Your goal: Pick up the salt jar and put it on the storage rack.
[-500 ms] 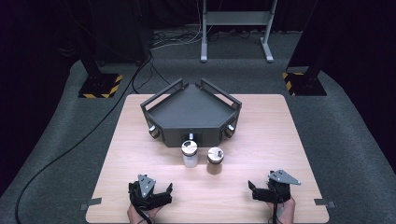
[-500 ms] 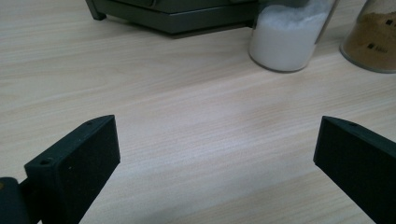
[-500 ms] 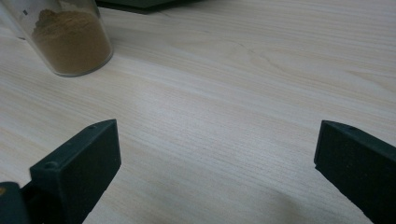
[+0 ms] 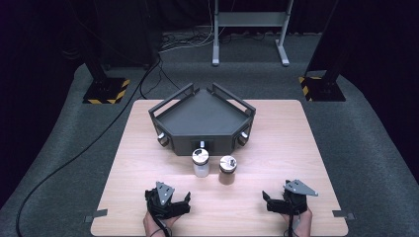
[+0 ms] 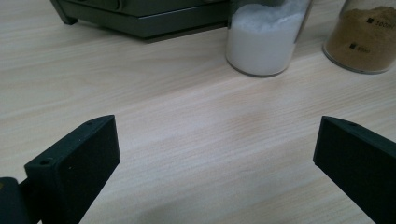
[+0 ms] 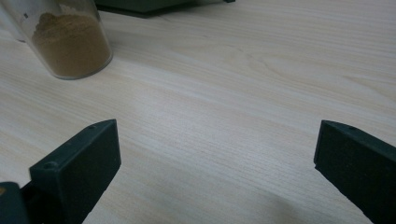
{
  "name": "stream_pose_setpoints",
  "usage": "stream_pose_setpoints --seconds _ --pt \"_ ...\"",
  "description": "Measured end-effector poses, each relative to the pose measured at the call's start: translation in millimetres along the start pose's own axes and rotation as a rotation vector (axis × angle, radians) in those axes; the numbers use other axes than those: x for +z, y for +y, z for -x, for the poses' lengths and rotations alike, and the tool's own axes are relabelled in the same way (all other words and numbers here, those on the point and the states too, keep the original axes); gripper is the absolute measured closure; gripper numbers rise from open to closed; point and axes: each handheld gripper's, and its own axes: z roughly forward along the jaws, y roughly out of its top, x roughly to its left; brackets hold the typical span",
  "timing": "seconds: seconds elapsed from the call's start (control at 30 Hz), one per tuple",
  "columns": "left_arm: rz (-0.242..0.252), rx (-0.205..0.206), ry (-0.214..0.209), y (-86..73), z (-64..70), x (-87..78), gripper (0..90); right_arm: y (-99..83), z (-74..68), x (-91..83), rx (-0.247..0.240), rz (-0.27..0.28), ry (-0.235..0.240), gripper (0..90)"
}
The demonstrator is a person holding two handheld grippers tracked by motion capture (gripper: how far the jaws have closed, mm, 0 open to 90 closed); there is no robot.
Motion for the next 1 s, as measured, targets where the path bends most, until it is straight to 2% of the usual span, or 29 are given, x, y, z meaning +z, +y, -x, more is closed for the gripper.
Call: stream_pose_setpoints --seconds 0.17,0.4,0.8,1.0 --pt "-0.006 -0.002 -0.002 11.0 -0.2 9.3 0.2 -1.0 -0.4 -0.6 0.002 0.005 -0.004 0.0" --pt "-0.011 -0.016 -0.048 20.6 -1.0 26.2 0.1 1.0 -0.3 0.4 0.003 -0.006 -0.004 0.0" --pt "0.017 -0.004 -0.098 37.2 2.1 47.3 0.1 1.5 -1.3 0.6 -0.004 -0.009 -0.006 0.0" --pt "0.054 -0.002 -0.131 39.3 0.7 60.0 0.0 2.0 -1.2 0.8 -0.005 -0.012 -0.005 0.0"
